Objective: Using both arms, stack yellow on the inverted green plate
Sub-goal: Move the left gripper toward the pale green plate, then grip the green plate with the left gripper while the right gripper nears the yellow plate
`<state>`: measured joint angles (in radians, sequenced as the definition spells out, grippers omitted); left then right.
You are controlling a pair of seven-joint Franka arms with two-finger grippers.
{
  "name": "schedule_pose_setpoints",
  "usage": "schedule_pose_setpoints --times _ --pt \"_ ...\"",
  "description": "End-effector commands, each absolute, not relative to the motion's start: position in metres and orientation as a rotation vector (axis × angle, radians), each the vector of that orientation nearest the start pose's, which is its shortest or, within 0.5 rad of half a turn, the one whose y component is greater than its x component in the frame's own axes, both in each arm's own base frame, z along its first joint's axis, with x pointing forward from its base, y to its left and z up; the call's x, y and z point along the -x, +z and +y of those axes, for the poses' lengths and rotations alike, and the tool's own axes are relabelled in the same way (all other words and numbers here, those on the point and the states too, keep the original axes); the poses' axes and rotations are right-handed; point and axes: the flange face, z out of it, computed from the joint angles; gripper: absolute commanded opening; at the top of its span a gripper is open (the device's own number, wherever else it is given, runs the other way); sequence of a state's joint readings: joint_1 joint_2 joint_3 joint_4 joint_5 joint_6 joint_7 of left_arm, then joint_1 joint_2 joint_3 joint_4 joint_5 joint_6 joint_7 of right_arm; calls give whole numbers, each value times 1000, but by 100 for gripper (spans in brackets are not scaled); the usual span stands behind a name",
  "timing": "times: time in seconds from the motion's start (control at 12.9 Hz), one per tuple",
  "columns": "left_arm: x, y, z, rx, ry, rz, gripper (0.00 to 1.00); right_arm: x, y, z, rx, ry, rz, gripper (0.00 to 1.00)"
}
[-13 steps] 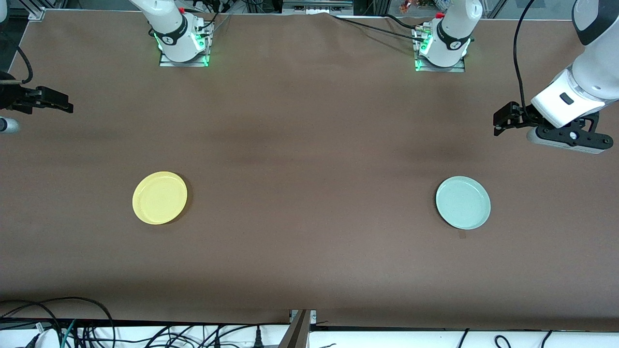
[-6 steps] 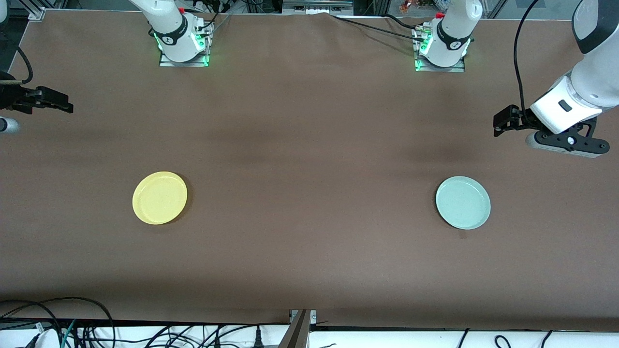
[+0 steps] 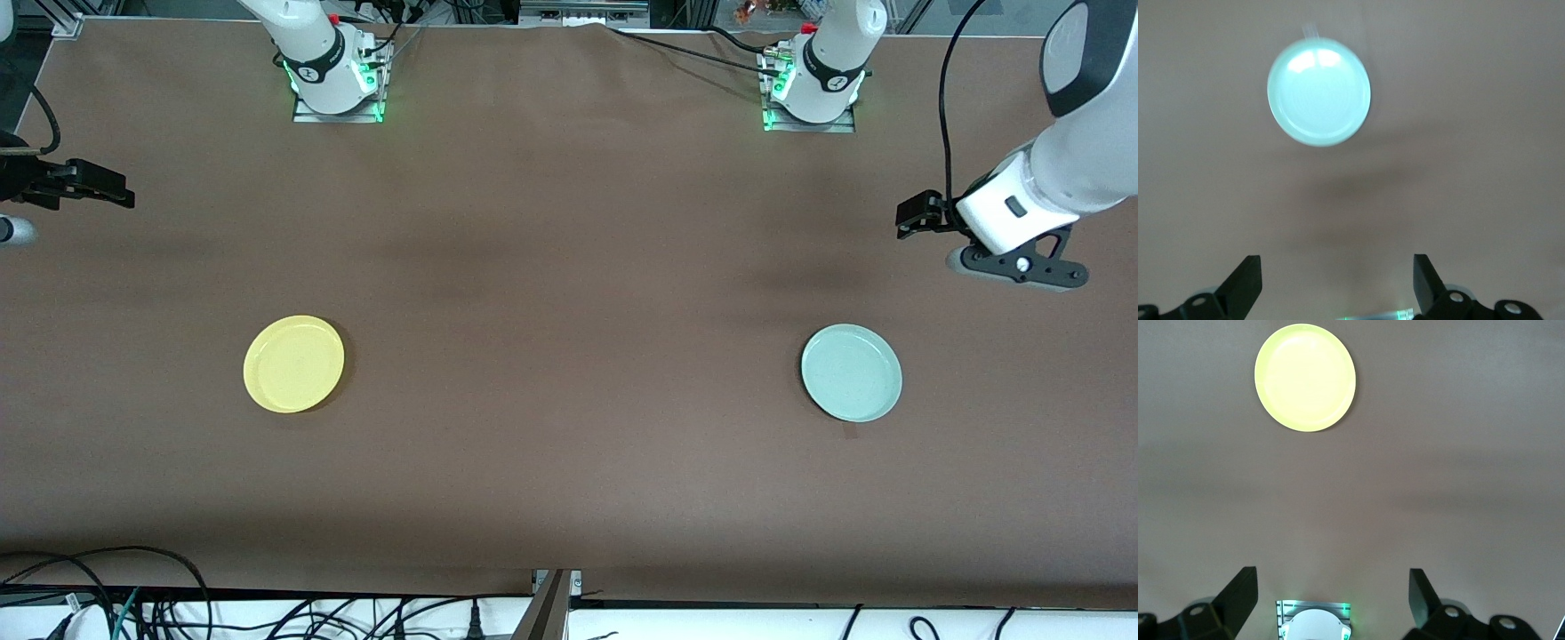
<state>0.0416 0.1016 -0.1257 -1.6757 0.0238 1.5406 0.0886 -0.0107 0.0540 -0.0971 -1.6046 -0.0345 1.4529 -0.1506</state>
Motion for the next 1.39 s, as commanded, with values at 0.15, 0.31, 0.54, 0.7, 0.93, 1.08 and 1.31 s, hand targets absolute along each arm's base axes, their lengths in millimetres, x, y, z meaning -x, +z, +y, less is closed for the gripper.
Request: schedule_pose_setpoints --times 0.15,0.31,0.54,0.7,0.93,1.08,1.31 --pt "-620 396 -33 3092 492 362 100 -553 576 -65 3140 320 -58 100" --pt "-645 347 -22 3110 378 512 100 -556 569 -65 3138 339 -56 100" --pt "-679 255 14 3078 117 833 100 -558 563 -67 3136 353 -51 100" --pt "-680 222 30 3069 104 897 100 -560 560 -68 3140 354 -44 100" --pt "-682 203 37 2937 111 1024 100 -568 538 -83 3128 406 -9 100" --pt "-680 191 49 2936 110 1010 100 -583 502 -89 3128 463 -3 100" --pt "-674 182 50 2936 145 1023 69 -593 480 -105 3121 458 38 100"
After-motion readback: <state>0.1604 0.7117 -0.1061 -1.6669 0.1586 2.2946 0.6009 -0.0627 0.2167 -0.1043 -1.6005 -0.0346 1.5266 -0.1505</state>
